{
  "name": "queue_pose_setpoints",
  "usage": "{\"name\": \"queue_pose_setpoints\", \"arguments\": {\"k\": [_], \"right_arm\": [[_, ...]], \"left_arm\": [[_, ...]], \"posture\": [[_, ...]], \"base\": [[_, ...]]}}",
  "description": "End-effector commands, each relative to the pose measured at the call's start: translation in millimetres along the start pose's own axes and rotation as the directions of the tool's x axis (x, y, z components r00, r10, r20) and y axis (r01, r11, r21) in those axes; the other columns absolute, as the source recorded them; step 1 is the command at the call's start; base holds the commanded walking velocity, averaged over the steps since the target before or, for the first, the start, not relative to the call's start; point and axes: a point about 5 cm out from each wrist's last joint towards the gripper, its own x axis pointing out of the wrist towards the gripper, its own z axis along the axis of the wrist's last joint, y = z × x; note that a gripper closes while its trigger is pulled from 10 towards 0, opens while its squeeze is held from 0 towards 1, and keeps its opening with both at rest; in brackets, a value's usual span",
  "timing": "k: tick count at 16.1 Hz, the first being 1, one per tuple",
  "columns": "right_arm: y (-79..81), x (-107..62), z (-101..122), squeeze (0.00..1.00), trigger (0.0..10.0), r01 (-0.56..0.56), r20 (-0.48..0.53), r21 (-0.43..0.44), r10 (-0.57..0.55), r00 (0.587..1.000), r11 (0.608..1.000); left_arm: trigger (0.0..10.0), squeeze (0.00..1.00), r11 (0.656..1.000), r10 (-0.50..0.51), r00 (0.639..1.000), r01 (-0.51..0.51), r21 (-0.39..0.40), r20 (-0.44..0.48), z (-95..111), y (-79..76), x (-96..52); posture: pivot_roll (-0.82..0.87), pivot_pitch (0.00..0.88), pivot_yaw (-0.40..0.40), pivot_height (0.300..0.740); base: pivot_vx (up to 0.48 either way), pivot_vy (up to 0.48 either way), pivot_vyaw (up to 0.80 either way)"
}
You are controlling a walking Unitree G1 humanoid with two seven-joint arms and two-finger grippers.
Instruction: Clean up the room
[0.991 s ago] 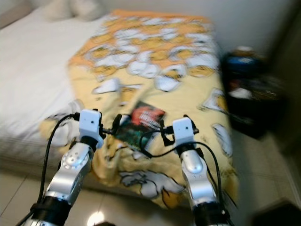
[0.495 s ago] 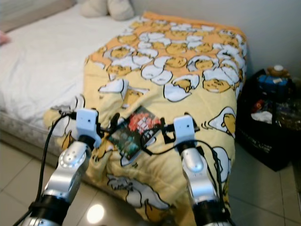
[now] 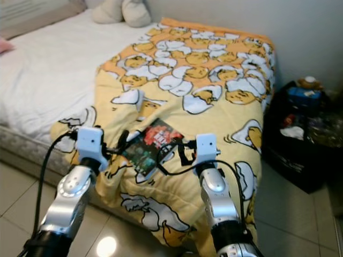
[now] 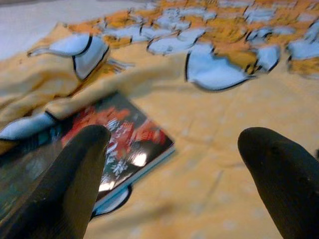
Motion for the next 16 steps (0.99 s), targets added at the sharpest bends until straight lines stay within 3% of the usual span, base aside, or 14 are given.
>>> {"name": "queue_pose_setpoints", "arguments": {"k": [1,3,8,9,14,16], "right_arm": [[5.7,6.7,4.0,0.00,10.0,-0.019,-0.002,0.025,0.019,1.000,0.999],[23.2,13.8,6.9,0.00,10.0,-0.079,-0.002,0.027,0.079,0.997,0.997],[38.5,19.3,-0.4,0.00,10.0,-0.118,-0.043,0.065,0.121,0.992,0.991],[44.6,22.6,-11.7,0.00,10.0,-0.093,-0.123,0.149,0.112,0.986,0.984],[47.2,24.5,-14.2,0.00,10.0,-0.052,-0.137,0.142,0.071,0.988,0.988],[48.2,25.8,-19.7,0.00,10.0,0.009,-0.185,0.256,0.040,0.982,0.967]], "left_arm": [[10.0,0.00,1.000,0.009,1.000,-0.010,0.017,0.015,7.2,6.5,-3.1],[10.0,0.00,0.997,0.053,0.999,-0.053,0.050,0.007,8.5,21.4,-14.7],[10.0,0.00,0.995,0.074,0.997,-0.074,0.061,-0.009,11.2,23.7,-34.1],[10.0,0.00,0.993,0.090,0.995,-0.086,0.080,-0.047,13.6,27.5,-57.9],[10.0,0.00,0.989,0.124,0.986,-0.113,0.098,-0.114,13.1,35.7,-86.8],[10.0,0.00,0.988,0.133,0.982,-0.120,0.100,-0.136,17.7,35.9,-94.0]], "posture": [[0.04,0.000,0.006,0.740],[0.09,0.000,0.002,0.740],[0.17,0.030,0.000,0.740],[0.23,0.109,0.009,0.740],[0.26,0.166,0.025,0.740],[0.28,0.184,0.027,0.740]], "base": [[0.000,0.000,0.00],[0.000,0.000,0.00],[0.000,0.000,0.00],[0.000,0.000,0.00],[0.000,0.000,0.00],[0.000,0.000,0.00]]}}
